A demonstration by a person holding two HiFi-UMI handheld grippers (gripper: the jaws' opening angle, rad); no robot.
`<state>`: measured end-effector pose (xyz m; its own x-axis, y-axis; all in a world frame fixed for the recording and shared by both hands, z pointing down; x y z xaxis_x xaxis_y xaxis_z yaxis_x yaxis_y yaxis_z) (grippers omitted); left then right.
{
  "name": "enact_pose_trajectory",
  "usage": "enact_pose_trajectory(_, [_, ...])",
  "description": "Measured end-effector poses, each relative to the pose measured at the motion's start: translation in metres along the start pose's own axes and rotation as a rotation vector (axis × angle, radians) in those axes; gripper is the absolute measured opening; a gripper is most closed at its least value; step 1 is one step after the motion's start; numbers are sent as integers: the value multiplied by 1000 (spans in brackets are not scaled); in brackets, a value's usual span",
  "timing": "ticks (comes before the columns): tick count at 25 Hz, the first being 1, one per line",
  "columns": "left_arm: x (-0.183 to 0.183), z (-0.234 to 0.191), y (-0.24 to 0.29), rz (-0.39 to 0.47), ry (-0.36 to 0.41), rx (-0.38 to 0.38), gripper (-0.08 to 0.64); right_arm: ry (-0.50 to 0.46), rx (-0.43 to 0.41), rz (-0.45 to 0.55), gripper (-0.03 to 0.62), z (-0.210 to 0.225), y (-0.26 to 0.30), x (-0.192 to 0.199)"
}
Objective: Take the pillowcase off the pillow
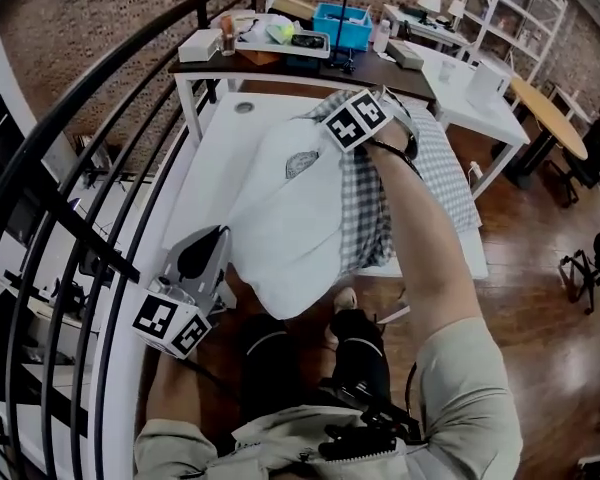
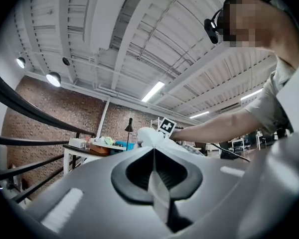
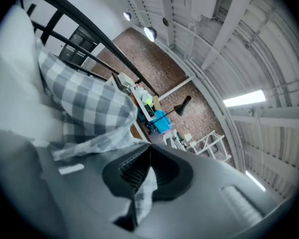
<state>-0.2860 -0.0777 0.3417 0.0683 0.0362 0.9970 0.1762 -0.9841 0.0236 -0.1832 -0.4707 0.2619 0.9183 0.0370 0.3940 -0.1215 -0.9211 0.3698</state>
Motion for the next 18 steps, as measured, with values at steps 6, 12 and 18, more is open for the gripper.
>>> enact_pose_trajectory(6, [23, -30, 51, -200, 49, -96, 14, 18, -143, 80, 10, -32, 2, 20])
enact_pose_trajectory(12, [4, -9, 41, -215, 177, -211, 159, 244, -253, 352, 139, -17, -83, 35])
enact_pose_trajectory(18, [2, 70, 11, -169, 237, -110, 208, 499, -363, 507, 140, -48, -180, 122])
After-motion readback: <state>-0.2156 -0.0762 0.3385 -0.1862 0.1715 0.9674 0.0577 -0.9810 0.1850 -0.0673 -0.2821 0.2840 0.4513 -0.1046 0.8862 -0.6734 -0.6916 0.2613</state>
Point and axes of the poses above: the fingertips, and each gripper's own axes: y forward along the fingers, z to its right, x out of its underside, the point moved 5 cm from there along -y, backward along the fingers, and after that the axes turned 12 degrees about -z, right-handed, at the moved point
